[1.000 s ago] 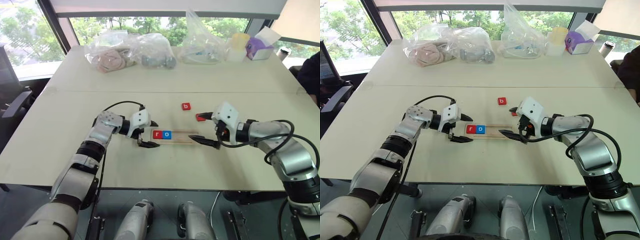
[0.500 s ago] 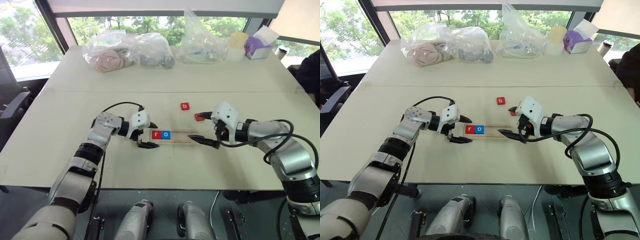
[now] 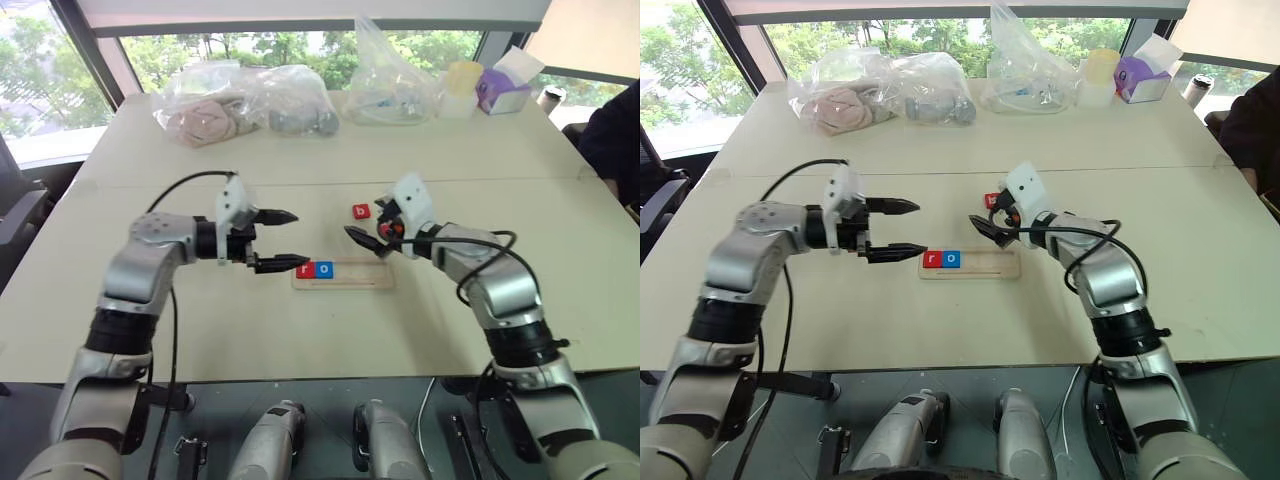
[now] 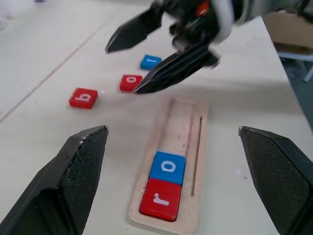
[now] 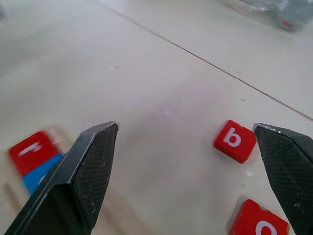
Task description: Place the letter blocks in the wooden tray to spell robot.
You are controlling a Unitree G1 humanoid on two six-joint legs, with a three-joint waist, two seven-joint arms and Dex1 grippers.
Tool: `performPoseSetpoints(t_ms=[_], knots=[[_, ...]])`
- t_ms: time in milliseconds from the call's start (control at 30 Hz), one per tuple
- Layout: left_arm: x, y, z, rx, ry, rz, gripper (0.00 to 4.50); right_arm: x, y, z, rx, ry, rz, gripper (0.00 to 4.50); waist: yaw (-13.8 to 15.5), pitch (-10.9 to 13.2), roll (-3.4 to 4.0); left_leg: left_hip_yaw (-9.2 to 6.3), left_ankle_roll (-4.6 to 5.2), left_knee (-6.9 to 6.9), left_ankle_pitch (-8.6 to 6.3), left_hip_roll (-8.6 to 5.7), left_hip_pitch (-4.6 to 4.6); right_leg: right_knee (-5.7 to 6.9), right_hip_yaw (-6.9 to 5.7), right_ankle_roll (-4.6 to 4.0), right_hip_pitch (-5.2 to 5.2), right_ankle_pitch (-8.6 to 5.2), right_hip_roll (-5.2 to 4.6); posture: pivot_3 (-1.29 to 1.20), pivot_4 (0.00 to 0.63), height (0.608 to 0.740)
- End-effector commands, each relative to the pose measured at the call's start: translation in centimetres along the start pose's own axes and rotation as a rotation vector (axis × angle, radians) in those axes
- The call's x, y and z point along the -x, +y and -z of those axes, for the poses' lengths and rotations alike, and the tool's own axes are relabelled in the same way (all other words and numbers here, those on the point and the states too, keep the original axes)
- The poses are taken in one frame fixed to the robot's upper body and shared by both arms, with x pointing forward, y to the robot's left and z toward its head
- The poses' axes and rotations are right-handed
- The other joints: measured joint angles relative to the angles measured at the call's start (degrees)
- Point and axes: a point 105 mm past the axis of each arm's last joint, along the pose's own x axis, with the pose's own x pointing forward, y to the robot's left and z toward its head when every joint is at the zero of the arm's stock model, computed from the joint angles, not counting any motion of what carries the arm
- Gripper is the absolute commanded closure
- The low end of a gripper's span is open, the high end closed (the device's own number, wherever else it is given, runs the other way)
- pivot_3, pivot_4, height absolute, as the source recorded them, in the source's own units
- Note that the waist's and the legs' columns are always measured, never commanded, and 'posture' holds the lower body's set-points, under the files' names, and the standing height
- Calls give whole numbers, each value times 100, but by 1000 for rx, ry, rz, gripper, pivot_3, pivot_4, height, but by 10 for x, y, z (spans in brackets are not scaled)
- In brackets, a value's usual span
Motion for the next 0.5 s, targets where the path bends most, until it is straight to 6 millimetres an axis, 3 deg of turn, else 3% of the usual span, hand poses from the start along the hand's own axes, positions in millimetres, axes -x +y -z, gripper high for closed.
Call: performPoseSetpoints(t_ms=[33, 267, 500], knots=[[22, -8, -20, -20, -34, -69, 23, -16, -9, -6, -97, 27, 145, 0, -17, 0, 0, 4, -1, -3, 0, 1, 2, 1, 6, -1, -3, 0, 2, 0, 150, 729], [36, -24, -22, 8, -29, -166, 23, -31, -19, 2, -253, 101, 291, 0, 37, -1, 1, 15, -13, -21, 9, -2, 5, 2, 24, -6, -10, 3, 4, 0, 150, 729], [37, -32, -19, 19, -30, -204, 23, -41, -25, 15, -257, 145, 321, 0, 15, -1, 1, 40, -13, -46, 10, 3, 22, 2, 43, -8, -16, 3, 6, 0, 150, 729]])
